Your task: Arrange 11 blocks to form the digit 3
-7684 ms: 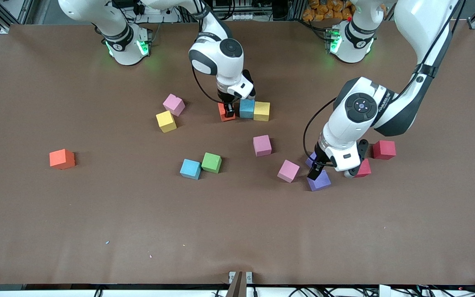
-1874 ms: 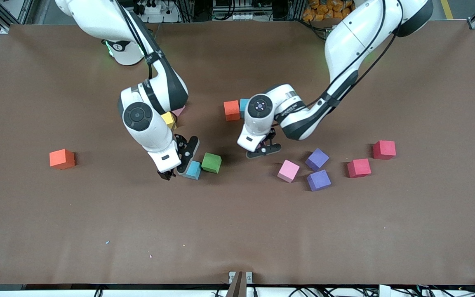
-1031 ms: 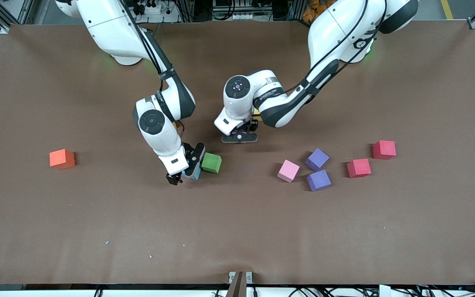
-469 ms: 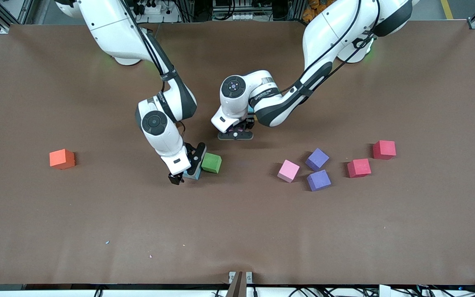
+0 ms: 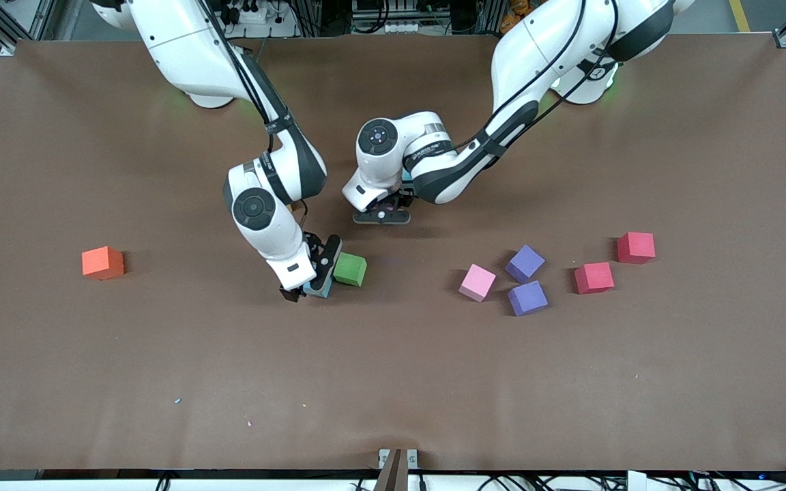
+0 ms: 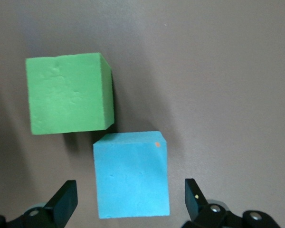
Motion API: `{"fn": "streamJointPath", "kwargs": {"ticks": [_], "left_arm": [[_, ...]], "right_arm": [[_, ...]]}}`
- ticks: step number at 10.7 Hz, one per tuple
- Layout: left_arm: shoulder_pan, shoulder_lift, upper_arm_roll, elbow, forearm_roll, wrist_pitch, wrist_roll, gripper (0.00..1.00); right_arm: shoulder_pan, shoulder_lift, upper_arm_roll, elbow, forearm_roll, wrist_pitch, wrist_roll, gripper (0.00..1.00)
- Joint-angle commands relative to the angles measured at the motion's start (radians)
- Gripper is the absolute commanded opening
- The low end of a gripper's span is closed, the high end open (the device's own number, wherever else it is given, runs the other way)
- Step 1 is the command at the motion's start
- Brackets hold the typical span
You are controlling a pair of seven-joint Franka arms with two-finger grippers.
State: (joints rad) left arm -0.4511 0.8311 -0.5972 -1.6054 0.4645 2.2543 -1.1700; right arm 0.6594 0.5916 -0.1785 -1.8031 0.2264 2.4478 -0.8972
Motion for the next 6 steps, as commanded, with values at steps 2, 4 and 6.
{"fn": "streamJointPath", "kwargs": {"ticks": [2,4,6], "left_arm": [[-0.018,0.01,0.008,0.009,-0.003,0.008,-0.007,0.0],[-0.02,0.01,0.008,0.005,0.0,0.008,-0.028,0.0],[-0.027,0.01,0.008,0.002,0.002,0.007,-0.031,0.0]], "right_arm": [[-0.009,-0.003,0.005,0.007,0.065,-0.019,-0.061,1.0],[-0.015,0.02,0.005,0.018,0.067,-0.007,-0.135,1.0],[-0.015,0.028,0.004,0.031,0.065,-0.004,-0.138,1.0]]}}
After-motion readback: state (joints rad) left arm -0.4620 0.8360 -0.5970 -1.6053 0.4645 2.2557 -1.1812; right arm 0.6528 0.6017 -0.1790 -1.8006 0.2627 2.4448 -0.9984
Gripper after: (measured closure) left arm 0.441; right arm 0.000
